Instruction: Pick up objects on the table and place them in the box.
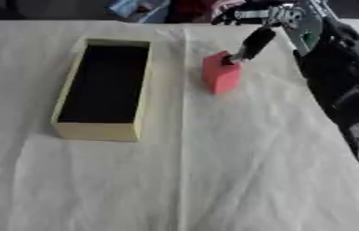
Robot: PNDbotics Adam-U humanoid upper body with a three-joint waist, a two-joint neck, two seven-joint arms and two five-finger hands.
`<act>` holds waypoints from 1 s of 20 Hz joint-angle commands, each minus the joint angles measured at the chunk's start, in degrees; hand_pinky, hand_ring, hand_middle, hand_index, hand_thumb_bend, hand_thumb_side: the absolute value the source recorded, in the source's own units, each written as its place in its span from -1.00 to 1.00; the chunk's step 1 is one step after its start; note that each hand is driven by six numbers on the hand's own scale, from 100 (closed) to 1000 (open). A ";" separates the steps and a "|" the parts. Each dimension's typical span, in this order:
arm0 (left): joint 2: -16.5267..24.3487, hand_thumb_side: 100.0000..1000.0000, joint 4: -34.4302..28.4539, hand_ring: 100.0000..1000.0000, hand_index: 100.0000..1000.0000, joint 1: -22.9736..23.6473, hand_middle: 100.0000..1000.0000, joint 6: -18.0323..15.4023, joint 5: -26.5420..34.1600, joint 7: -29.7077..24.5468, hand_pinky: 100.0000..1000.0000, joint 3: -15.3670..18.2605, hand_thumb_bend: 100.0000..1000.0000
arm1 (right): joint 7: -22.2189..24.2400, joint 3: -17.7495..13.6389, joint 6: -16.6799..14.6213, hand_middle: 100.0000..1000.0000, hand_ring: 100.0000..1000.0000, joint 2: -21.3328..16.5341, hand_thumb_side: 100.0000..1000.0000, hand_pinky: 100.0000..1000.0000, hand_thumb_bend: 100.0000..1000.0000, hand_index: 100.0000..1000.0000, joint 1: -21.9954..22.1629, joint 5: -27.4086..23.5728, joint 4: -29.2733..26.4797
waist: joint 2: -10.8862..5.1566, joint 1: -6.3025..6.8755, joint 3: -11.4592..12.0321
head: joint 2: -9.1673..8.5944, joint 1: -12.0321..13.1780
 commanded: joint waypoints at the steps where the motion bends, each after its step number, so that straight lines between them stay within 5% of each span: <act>1: 0.57 -1.00 -1.15 0.02 0.24 -0.62 -0.08 0.00 0.29 -0.26 0.04 -0.09 -0.83 | 14.65 -0.15 -14.42 0.93 0.95 -1.71 -0.42 0.88 -0.37 1.00 -1.26 -0.22 -0.56 | -2.04 0.90 0.09 | -0.48 0.19; 8: 0.63 -1.00 -1.15 0.02 0.24 -0.66 -0.08 -0.03 0.24 -0.21 0.04 -0.05 -0.83 | 14.65 -1.35 -12.27 0.92 0.93 -3.32 -0.38 0.88 -0.44 1.00 -1.85 -5.30 -4.72 | -2.03 0.71 -0.01 | -0.42 0.43; 9: 0.68 -1.00 -1.15 0.02 0.24 -0.69 -0.08 -0.04 0.23 -0.19 0.04 -0.04 -0.83 | 14.65 -0.98 -12.46 0.91 0.93 -3.75 -0.38 0.88 -0.32 1.00 -1.75 -5.89 -5.29 | -2.02 0.64 -0.03 | -0.41 0.51; 14: 0.78 -1.00 -1.15 0.02 0.24 -0.77 -0.07 -0.06 0.20 -0.17 0.04 -0.03 -0.83 | 14.65 1.12 -13.82 0.92 0.94 -5.35 -0.39 0.88 -0.44 1.00 -0.90 -8.82 -7.20 | -2.01 0.40 -0.14 | -0.42 0.66; 20: 0.83 -1.00 -1.15 0.02 0.23 -0.90 -0.07 -0.08 0.22 -0.26 0.04 -0.07 -0.83 | 14.65 4.67 -17.16 0.96 0.96 -6.27 -0.61 0.90 -0.30 1.00 0.67 -7.65 -7.61 | -1.84 0.34 -0.01 | -0.52 0.67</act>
